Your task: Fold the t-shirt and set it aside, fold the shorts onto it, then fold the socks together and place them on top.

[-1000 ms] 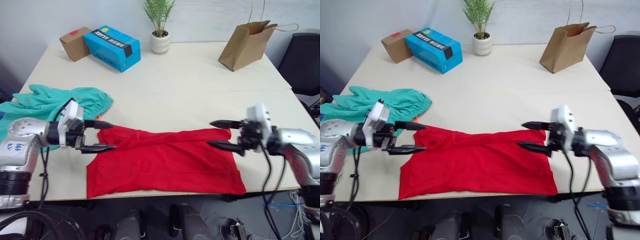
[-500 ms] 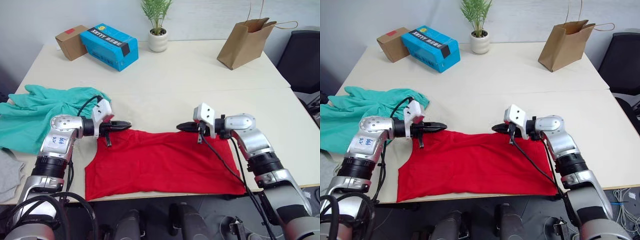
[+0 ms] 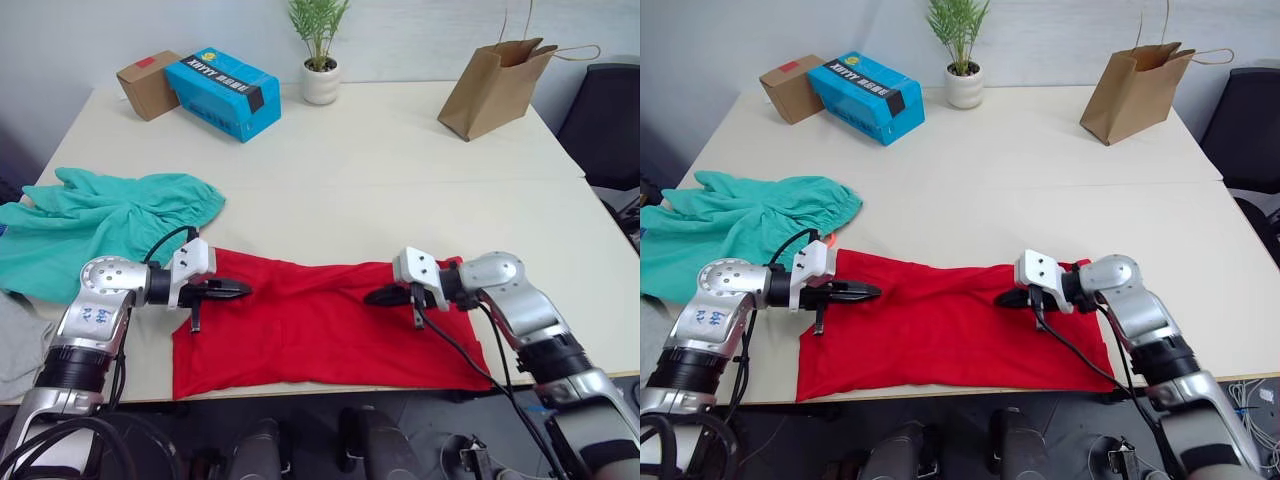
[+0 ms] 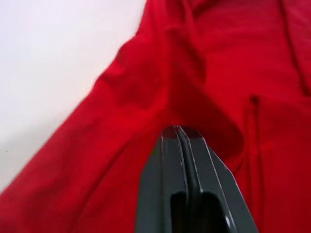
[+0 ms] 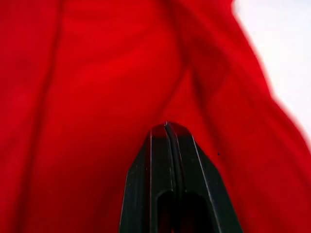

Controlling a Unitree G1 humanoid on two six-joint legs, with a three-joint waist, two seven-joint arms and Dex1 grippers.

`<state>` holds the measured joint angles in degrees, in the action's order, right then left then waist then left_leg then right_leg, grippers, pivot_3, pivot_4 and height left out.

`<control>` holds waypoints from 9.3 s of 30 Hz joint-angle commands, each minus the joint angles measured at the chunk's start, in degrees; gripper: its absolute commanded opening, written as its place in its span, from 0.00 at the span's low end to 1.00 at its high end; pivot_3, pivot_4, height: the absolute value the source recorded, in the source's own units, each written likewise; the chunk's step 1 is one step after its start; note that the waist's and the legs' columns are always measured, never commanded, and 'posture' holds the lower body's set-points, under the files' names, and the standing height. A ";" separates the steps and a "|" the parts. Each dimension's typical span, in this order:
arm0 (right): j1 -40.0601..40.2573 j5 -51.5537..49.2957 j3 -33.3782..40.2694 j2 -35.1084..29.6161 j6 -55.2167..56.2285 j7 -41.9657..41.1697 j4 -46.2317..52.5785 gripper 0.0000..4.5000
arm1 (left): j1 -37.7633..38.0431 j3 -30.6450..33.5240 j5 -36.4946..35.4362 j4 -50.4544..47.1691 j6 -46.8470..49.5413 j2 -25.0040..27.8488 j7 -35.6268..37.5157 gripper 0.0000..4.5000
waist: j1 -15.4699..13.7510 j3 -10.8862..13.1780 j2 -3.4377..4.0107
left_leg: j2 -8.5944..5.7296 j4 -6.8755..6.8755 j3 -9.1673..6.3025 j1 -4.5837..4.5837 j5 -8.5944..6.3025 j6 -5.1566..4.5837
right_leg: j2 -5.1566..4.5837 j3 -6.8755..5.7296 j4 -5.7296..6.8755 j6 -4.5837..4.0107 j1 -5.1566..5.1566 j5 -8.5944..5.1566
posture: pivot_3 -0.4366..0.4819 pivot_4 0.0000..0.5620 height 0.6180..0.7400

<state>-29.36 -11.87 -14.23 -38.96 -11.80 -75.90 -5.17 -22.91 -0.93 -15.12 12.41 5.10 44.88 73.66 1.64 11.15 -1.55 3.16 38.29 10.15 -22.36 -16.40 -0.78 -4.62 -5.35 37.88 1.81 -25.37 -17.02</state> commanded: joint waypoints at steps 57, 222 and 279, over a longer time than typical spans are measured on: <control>9.90 2.28 12.00 0.49 3.77 19.39 -2.49 0.00 | 5.00 7.15 -1.29 -8.23 12.15 -5.75 -22.49 0.01 | -0.13 -0.10 -0.10 | 0.19 -0.17 -0.02 0.05 -0.04 0.23 | 0.12 -0.21 -0.12 -0.30 0.04 0.05 | 0.48 0.27 1.00; -29.72 15.04 2.21 -3.95 8.38 -5.63 -57.47 0.01 | 23.54 12.07 -21.44 -38.65 12.00 -5.48 -16.11 1.00 | 0.35 -0.14 0.09 | 0.53 -1.13 -0.16 0.90 -0.07 0.84 | 0.51 -0.34 -0.92 -0.72 0.80 -0.18 | 0.48 0.27 1.00; 20.99 -28.50 51.52 -1.09 -80.70 42.86 21.14 0.99 | -41.33 -9.69 17.07 55.97 -2.94 -17.06 -2.55 1.00 | -0.09 -0.30 -0.37 | 0.42 -0.85 -0.32 0.02 0.27 0.74 | 0.47 -0.56 -0.46 -0.69 -0.04 -0.13 | 0.48 0.27 1.00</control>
<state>-9.87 -37.25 36.80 -40.63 -91.46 -36.58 16.21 -63.89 -10.43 0.72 67.28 1.27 27.62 69.80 1.55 10.85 -1.92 3.57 37.43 9.81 -22.33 -16.13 -0.05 -4.15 -5.92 37.42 1.12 -25.40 -17.14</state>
